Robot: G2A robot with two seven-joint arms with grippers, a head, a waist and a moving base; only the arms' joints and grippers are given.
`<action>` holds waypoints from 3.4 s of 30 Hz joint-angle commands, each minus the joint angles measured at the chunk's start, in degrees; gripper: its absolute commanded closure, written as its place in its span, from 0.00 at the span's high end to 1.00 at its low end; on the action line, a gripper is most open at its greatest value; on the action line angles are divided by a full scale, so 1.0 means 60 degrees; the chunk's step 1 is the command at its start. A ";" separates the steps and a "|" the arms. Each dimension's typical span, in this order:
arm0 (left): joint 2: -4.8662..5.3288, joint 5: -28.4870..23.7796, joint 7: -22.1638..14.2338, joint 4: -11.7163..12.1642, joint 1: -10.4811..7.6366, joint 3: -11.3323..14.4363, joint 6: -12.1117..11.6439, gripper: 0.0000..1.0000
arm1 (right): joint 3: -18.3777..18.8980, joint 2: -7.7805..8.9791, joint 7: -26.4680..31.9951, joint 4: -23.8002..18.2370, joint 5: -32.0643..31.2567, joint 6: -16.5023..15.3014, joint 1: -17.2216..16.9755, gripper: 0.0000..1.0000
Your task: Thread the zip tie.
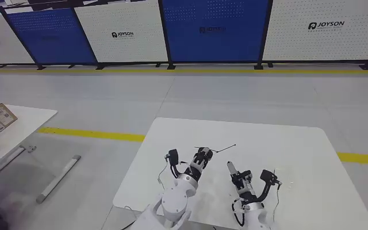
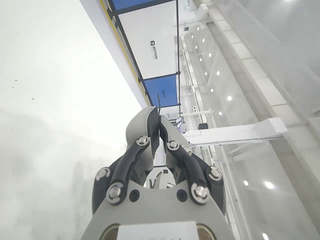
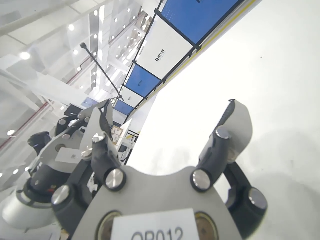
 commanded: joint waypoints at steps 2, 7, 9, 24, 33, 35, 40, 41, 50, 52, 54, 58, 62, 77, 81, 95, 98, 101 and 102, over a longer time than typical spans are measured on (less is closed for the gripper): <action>0.0012 -0.0211 -0.0269 -0.0115 0.0075 -0.0066 0.0049 0.00 | 0.0250 0.0125 0.0795 -0.0076 -0.0374 -0.0409 -0.0039 1.00; 0.0024 -0.0458 -0.0735 -0.0228 0.0108 -0.0057 0.0057 0.00 | 0.0376 0.0186 0.1191 -0.0146 -0.0624 -0.0376 -0.0027 1.00; 0.0024 -0.0458 -0.0735 -0.0228 0.0108 -0.0057 0.0057 0.00 | 0.0376 0.0186 0.1191 -0.0146 -0.0624 -0.0376 -0.0027 1.00; -0.0002 -0.1141 -0.0958 -0.0333 0.0183 -0.0063 0.0010 0.00 | -0.0279 0.0137 0.0170 0.0360 -0.2607 0.0503 0.0342 1.00; -0.0010 -0.1148 -0.1004 -0.0295 0.0172 0.0015 -0.0063 0.00 | -0.0232 0.0154 0.0393 0.0397 -0.2330 0.0249 0.0387 1.00; -0.0013 -0.1136 -0.1013 -0.0318 0.0168 0.0058 -0.0066 0.00 | -0.0190 0.0156 0.0399 0.0409 -0.2325 0.0389 0.0436 1.00; -0.0030 -0.1000 -0.0870 -0.0228 0.0090 0.0163 -0.0042 0.00 | -0.0318 0.0142 0.0358 0.0405 -0.2456 0.0531 0.0523 0.49; -0.0035 -0.0998 -0.0852 -0.0205 0.0072 0.0182 -0.0035 0.00 | -0.0350 0.0141 0.0378 0.0411 -0.2493 0.0526 0.0543 0.42; -0.0064 -0.0711 -0.0783 -0.0051 -0.0054 0.0454 0.0089 0.00 | -0.0351 0.0172 0.0346 0.0379 -0.2350 0.0089 0.0547 0.34; -0.0068 -0.0674 -0.0797 -0.0028 -0.0074 0.0493 0.0107 0.00 | -0.0343 0.0181 0.0339 0.0359 -0.2348 0.0034 0.0531 0.34; -0.0070 -0.0618 -0.0799 -0.0011 -0.0081 0.0528 0.0106 0.00 | -0.0338 0.0193 0.0326 0.0317 -0.2374 -0.0031 0.0510 0.35; -0.0070 -0.0518 -0.0782 0.0016 -0.0076 0.0563 0.0088 0.00 | -0.0317 0.0213 0.0210 0.0211 -0.2371 -0.0128 0.0430 0.35; -0.0068 -0.0434 -0.0810 0.0049 -0.0069 0.0600 0.0104 0.00 | -0.0292 0.0229 0.0090 0.0156 -0.2341 -0.0250 0.0383 0.31; -0.0051 -0.0185 -0.0908 0.0040 -0.0022 0.0661 0.0144 0.00 | -0.0409 0.0241 0.0065 0.0101 -0.2443 -0.0069 0.0461 0.25; -0.0044 -0.0123 -0.0932 0.0020 -0.0006 0.0667 0.0158 0.00 | -0.0448 0.0240 0.0079 0.0107 -0.2455 -0.0019 0.0492 0.24; -0.0044 -0.0075 -0.0970 0.0075 -0.0009 0.0709 0.0183 0.00 | -0.0494 0.0249 0.0094 0.0194 -0.2447 0.0073 0.0573 0.15; -0.0046 -0.0065 -0.0953 0.0079 -0.0016 0.0715 0.0178 0.00 | -0.0494 0.0251 0.0083 0.0227 -0.2422 0.0070 0.0581 0.00; -0.0048 -0.0064 -0.0940 0.0084 -0.0021 0.0721 0.0178 0.00 | -0.0491 0.0254 0.0078 0.0251 -0.2388 0.0057 0.0592 0.00; -0.0049 -0.0065 -0.0938 0.0086 -0.0024 0.0723 0.0176 0.00 | -0.0492 0.0255 0.0074 0.0255 -0.2383 0.0054 0.0594 0.00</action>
